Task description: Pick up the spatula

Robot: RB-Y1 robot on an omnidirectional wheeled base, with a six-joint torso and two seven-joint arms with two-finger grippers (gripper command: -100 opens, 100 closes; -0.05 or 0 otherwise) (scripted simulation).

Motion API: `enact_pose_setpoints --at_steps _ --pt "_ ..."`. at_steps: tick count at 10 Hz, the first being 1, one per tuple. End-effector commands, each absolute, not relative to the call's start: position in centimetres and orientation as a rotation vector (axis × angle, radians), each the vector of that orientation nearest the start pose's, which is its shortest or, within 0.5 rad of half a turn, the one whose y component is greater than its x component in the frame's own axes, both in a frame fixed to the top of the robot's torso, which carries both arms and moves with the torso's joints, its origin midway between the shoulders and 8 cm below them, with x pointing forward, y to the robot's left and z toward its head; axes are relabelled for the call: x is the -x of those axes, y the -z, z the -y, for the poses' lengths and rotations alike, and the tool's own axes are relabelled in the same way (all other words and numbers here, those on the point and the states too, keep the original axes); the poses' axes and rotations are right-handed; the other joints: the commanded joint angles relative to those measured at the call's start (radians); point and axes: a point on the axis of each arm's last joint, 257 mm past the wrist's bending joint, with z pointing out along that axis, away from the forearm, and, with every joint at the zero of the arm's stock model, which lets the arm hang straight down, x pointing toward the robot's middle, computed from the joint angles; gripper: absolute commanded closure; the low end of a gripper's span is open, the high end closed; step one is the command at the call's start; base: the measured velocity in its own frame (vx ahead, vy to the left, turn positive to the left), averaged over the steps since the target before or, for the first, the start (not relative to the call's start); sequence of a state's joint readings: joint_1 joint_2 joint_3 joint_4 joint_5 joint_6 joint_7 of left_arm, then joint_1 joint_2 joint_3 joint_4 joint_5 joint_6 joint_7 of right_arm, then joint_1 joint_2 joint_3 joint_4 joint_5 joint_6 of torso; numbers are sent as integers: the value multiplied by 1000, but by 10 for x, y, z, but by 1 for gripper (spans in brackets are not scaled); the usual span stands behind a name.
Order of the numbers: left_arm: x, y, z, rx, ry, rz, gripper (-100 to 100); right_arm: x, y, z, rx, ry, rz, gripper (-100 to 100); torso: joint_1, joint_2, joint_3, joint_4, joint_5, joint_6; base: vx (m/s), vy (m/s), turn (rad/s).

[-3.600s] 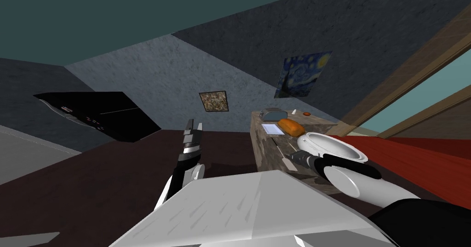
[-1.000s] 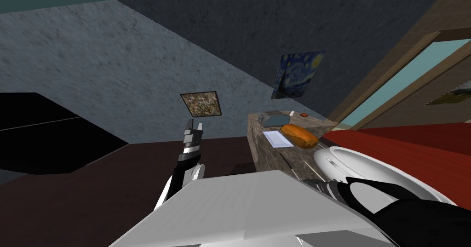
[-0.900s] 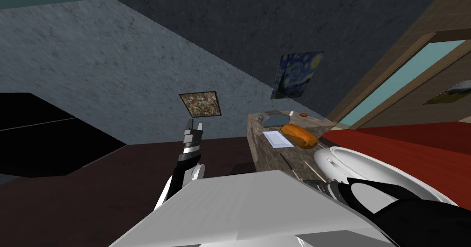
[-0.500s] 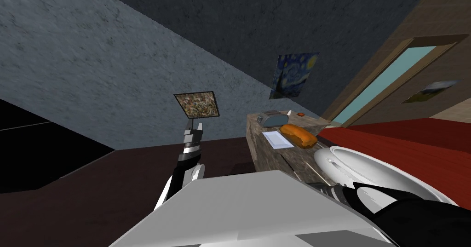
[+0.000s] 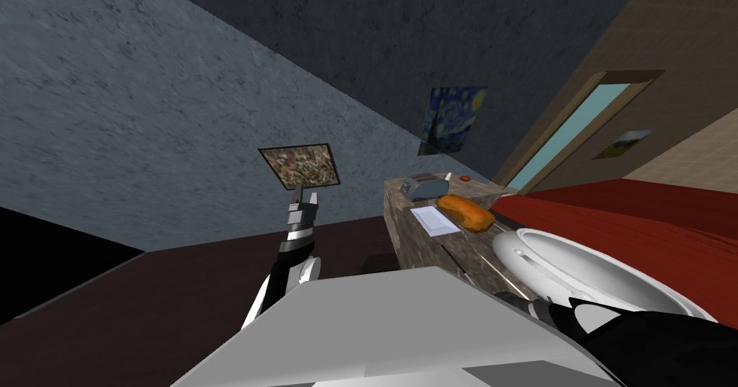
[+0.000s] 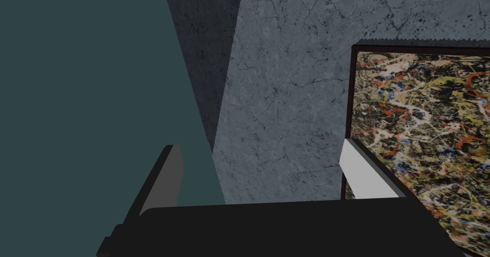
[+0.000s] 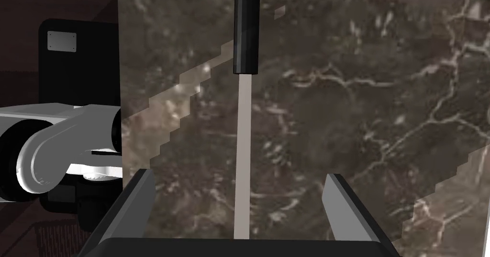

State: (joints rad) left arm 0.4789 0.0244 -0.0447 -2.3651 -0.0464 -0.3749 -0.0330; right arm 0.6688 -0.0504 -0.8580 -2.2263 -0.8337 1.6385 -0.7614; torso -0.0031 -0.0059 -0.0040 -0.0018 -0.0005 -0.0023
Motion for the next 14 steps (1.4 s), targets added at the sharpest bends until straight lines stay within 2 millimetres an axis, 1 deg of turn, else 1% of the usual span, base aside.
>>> enact_pose_setpoints --at_steps 1,3,4,8,9,10,11,14 --pt "-351 -44 -255 621 1287 -681 0 -86 357 426 3046 507 81 -100 0 0 0 0 0 0 75 14 -95" --pt "-351 -44 -255 621 1287 -681 0 -87 356 426 3047 507 80 -100 0 1 0 0 0 0 34 16 -35" --pt "-351 -44 -255 621 1287 -681 0 -87 356 426 3047 507 85 100 0 3 1 1 0 0 0 0 0" --pt "-351 -44 -255 621 1287 -681 0 -87 356 426 3048 508 85 100 -1 4 3 1 -1 0 0 0 0" --pt "-351 -44 -255 621 1287 -681 0 -87 356 426 3048 508 85 0 -1 5 3 1 -1 0 0 0 0" --pt "-351 -44 -255 621 1287 -681 0 -91 355 426 3051 504 63 100 -1 5 3 1 -1 0 -53 -20 124" --pt "-351 -44 -255 621 1287 -681 0 -95 352 425 3057 503 62 100 -2 7 4 2 -1 -1 -108 -34 233" --pt "-351 -44 -255 621 1287 -681 0 -100 350 424 3059 500 9 100 -3 10 6 2 -1 0 -76 -29 75"
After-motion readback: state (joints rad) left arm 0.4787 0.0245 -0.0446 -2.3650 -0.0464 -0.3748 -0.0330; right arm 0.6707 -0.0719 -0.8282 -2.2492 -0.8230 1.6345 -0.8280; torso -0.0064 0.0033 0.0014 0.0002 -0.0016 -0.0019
